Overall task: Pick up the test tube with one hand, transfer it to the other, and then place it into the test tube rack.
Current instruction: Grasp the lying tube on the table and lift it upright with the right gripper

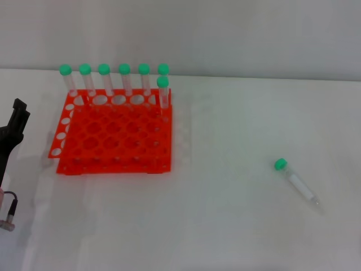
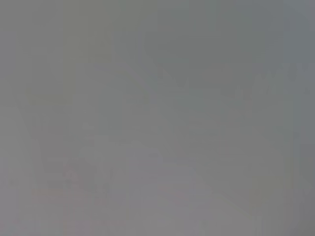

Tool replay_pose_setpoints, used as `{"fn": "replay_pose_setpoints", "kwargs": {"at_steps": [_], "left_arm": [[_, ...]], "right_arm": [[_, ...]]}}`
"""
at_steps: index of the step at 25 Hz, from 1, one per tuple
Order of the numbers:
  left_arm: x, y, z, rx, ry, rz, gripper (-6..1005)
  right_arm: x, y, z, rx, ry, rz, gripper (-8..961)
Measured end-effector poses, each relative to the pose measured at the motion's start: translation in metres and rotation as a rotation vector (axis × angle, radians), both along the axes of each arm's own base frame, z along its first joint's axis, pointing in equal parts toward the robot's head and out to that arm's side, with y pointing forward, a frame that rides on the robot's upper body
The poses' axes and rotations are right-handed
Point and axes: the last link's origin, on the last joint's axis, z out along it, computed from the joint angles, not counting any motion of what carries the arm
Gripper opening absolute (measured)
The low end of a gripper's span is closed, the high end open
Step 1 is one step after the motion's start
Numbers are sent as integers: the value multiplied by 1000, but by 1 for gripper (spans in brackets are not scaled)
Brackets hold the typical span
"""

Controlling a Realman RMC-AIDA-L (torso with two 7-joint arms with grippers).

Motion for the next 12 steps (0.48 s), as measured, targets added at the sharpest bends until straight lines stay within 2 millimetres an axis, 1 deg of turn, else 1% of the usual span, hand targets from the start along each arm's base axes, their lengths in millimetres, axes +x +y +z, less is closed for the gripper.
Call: {"fn": "replay_pose_setpoints", "kwargs": {"at_steps": [12], "left_arm": [[-1, -1, -1, -2, -2, 2, 873]], "right_arm": [[2, -2, 0, -2, 2, -8, 842]]}}
